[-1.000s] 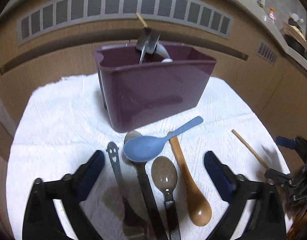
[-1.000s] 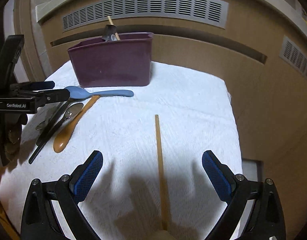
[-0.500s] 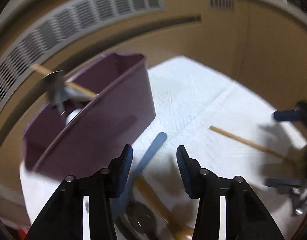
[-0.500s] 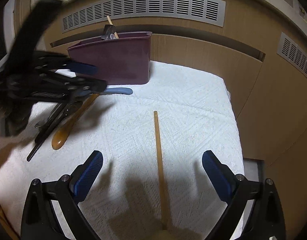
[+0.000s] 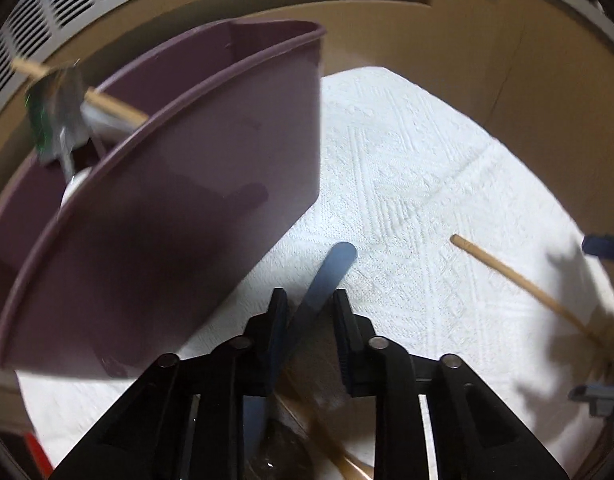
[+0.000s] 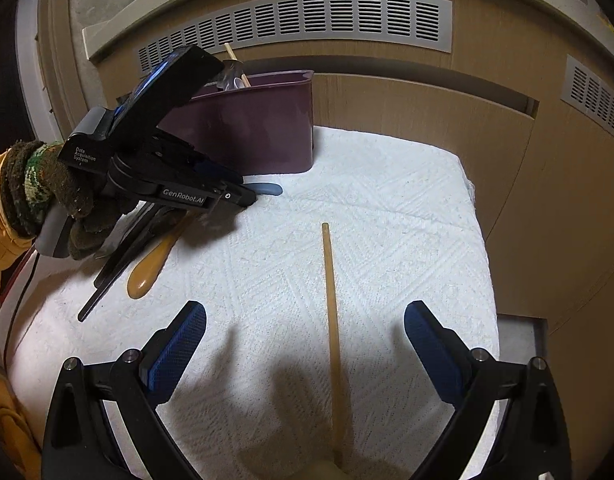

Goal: Organize utensils
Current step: 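Close the right tool on the wooden spoon while the left tool reaches toward the spoons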

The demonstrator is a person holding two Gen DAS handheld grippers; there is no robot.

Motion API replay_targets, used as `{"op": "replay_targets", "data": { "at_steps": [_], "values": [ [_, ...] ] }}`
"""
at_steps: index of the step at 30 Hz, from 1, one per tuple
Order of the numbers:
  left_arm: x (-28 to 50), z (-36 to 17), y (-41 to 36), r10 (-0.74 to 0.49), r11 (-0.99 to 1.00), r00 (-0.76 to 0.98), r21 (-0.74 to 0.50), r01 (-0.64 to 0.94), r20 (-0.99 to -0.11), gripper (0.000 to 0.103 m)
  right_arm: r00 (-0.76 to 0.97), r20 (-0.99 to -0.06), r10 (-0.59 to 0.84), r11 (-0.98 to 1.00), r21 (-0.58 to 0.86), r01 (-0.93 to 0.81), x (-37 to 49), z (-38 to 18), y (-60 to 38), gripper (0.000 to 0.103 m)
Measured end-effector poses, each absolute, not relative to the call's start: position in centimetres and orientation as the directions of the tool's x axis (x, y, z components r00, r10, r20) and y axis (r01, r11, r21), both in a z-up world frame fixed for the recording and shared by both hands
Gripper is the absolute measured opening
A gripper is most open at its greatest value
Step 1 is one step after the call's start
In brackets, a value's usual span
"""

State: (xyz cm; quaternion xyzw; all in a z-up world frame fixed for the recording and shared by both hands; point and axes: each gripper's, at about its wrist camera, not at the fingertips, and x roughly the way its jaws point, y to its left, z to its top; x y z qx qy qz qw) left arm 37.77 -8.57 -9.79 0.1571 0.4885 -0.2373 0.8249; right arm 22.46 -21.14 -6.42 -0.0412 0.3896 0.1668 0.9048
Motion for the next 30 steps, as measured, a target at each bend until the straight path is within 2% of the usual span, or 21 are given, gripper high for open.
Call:
{"op": "replay_targets", "data": {
  "at_steps": [3,9,14,19,21,24,30],
  "values": [
    [36.5,-9.5,-7.6,-0.243,0.864,0.445,0.017,0.503,-0.862,0.010,0.641,-0.719,0.269,0.941,0.053,-0.335,22.3,-5.9,-21.0,0.098],
    [31.9,-6.0,-0.6,-0.327,0.935,0.547,-0.177,0.309,-0.771,0.009,0.646,-0.717,0.262,0.936,0.025,-0.351,22.3,-4.1,-19.3,0.098],
    [27.4,-4.2,4.6,-0.304,0.953,0.660,-0.230,0.199,-0.687,0.009,0.596,-0.753,0.281,0.917,0.028,-0.397,24.2,-4.3,-15.6,0.096],
    [24.2,-3.9,7.6,-0.297,0.949,0.736,-0.273,0.157,-0.608,0.009,0.536,-0.801,0.269,0.908,0.024,-0.419,26.9,-5.5,-10.8,0.052],
    [23.2,-3.7,8.2,-0.295,0.947,0.756,-0.286,0.148,-0.585,0.009,0.505,-0.822,0.265,0.917,0.052,-0.396,28.6,-6.1,-9.4,0.042],
    [23.6,-4.4,9.4,-0.310,0.938,0.752,-0.318,0.140,-0.582,0.009,0.492,-0.834,0.249,0.930,0.063,-0.362,30.4,-6.7,-7.9,0.040],
    [24.1,-6.2,11.1,-0.304,0.934,0.710,-0.345,0.090,-0.636,0.011,0.505,-0.848,0.157,0.948,-0.013,-0.317,32.6,-8.2,-4.8,0.037]
  ]
}}
